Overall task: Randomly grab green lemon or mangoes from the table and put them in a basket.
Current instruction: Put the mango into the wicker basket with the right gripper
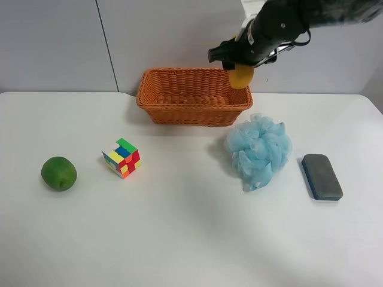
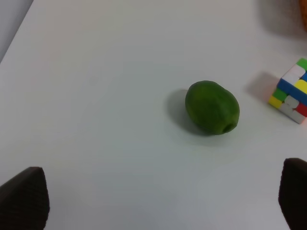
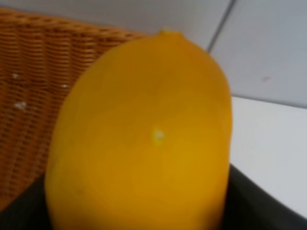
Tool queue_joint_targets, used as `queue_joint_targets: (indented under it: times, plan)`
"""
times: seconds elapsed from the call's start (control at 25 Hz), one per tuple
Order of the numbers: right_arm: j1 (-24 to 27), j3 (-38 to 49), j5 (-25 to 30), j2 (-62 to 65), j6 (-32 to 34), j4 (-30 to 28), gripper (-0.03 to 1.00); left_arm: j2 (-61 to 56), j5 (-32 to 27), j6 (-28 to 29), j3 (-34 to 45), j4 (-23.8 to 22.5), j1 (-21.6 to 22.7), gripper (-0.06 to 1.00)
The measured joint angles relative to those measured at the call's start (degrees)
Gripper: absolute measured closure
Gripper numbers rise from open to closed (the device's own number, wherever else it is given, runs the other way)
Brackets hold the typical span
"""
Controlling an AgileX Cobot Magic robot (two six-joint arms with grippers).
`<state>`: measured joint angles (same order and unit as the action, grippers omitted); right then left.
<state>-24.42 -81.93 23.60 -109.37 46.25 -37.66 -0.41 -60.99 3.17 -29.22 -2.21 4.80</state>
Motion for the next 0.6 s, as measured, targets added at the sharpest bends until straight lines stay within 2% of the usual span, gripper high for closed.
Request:
queue_joint_targets:
  times: [0.2, 0.32, 0.6]
  plan:
    - [1.09, -0.81, -7.91, -7.92, 8.82, -7.08, 0.35, 0.0, 0.0, 0.0, 0.0, 0.0, 0.0, 0.0]
    - [1.17, -2.9, -8.18, -11.5, 12.76, -11.23, 0.35, 0.0, 0.0, 0.0, 0.0, 0.0, 0.0, 0.0]
    - [1.28, -3.9, -9.48, -12.39, 14.23, -14.03, 0.35, 0.0, 0.0, 0.0, 0.0, 0.0, 0.0, 0.0]
